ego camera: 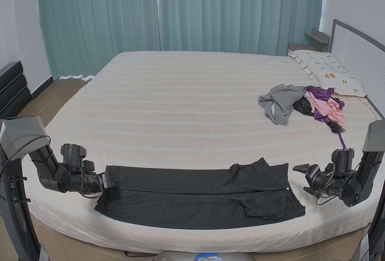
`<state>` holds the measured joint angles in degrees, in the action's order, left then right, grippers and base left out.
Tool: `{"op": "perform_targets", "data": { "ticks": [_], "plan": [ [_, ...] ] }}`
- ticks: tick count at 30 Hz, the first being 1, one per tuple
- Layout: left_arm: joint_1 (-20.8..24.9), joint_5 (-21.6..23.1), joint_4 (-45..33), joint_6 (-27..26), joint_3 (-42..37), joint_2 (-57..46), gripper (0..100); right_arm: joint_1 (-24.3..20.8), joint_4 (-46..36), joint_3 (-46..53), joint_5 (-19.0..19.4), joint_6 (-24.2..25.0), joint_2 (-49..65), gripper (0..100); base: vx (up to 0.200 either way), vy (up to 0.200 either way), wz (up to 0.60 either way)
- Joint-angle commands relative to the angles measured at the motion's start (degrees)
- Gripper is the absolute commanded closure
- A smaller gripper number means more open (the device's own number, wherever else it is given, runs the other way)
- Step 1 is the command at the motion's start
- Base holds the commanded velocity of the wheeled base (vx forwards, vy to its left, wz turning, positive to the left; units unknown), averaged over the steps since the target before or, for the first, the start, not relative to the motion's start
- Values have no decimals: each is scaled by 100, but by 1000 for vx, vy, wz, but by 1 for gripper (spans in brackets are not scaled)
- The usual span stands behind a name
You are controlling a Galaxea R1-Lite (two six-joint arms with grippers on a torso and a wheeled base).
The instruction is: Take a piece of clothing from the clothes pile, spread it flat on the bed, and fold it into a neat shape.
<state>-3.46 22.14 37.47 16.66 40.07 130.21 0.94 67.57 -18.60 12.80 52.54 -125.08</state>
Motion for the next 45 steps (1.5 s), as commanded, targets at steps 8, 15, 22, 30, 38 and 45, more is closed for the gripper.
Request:
{"op": "perform_targets", "data": {
  "ticks": [8, 15, 22, 30, 38, 45],
  "plan": [
    [-76, -17, 304, 302, -157, -145, 100, 179, 2, -21, 65, 11, 9, 0, 0, 0, 0],
    [-67, -17, 296, 337, -157, -145, 100, 196, 2, -3, 82, 11, 18, 0, 0, 0, 0],
    [-67, -17, 304, 337, -113, -136, 100, 196, 2, -3, 82, 11, 27, 0, -86, 0, 0],
    [109, -52, 392, 742, 97, -171, 100, 196, 2, 6, 74, 19, 18, 0, 0, 0, 0],
    [337, -227, 375, 1076, 159, -400, 100, 179, 2, 15, 74, 19, 9, 0, 0, -175, 0],
    [452, -236, 331, 1093, 89, -690, 100, 187, 2, 23, 74, 19, 1, 0, 0, -200, 0]
  ]
}}
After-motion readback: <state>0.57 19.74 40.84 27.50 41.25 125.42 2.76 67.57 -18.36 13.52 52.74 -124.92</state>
